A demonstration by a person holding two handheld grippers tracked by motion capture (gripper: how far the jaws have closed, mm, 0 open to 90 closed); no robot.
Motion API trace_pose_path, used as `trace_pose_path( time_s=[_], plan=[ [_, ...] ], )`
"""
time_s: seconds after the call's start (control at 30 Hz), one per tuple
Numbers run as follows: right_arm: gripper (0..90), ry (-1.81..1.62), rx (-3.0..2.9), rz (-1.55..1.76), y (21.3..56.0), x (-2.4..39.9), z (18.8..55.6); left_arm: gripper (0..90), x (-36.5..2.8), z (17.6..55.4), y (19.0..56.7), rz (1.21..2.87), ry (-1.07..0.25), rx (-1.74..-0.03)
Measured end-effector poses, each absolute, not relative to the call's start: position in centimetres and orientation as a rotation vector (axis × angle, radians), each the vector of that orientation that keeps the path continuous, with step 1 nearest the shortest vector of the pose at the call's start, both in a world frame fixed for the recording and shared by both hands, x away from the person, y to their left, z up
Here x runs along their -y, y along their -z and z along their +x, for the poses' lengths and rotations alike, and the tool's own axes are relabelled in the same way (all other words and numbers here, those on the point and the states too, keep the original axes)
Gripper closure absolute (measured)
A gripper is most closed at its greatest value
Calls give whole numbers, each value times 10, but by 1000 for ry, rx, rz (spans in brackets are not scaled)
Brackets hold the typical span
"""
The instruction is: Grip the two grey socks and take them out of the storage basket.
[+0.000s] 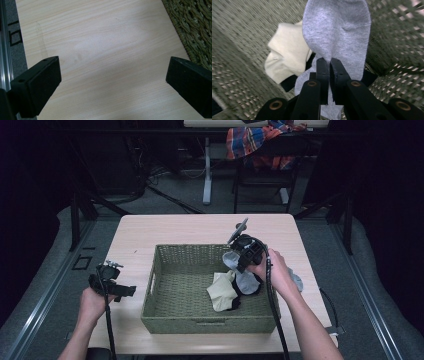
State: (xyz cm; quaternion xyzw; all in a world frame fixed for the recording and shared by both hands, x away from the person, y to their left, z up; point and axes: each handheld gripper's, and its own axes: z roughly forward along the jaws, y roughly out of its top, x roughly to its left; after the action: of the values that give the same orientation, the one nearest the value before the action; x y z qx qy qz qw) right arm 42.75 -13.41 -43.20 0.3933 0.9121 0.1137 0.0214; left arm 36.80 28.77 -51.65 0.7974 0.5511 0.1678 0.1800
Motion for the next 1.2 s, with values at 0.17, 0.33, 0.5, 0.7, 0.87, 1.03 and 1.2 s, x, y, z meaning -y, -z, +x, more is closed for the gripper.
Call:
trace_pose_path(
  time_s=[0.17, 0.33, 0.5, 0.7, 0.87, 1.03, 1.2],
  plan=[
    [863, -423, -2803, 1218, 411, 141, 421, 2, -287, 368, 517, 2253, -477, -1558],
    [863, -454, -2787, 1217, 399, 146, 417, 2, -287, 368, 517, 2254, -477, -1558],
    [863, -480, -2768, 1209, 386, 150, 412, 2, -288, 368, 517, 2254, -474, -1559],
    [863, -538, -2745, 1191, 372, 154, 404, 2, -288, 367, 516, 2254, -475, -1559],
    [862, -560, -2721, 1207, 362, 164, 400, 2, -287, 368, 517, 2251, -478, -1560],
    [862, -563, -2694, 1236, 354, 179, 399, 2, -287, 368, 517, 2254, -475, -1558],
    [863, -585, -2668, 1260, 347, 190, 397, 2, -287, 367, 517, 2252, -476, -1559]
  ],
)
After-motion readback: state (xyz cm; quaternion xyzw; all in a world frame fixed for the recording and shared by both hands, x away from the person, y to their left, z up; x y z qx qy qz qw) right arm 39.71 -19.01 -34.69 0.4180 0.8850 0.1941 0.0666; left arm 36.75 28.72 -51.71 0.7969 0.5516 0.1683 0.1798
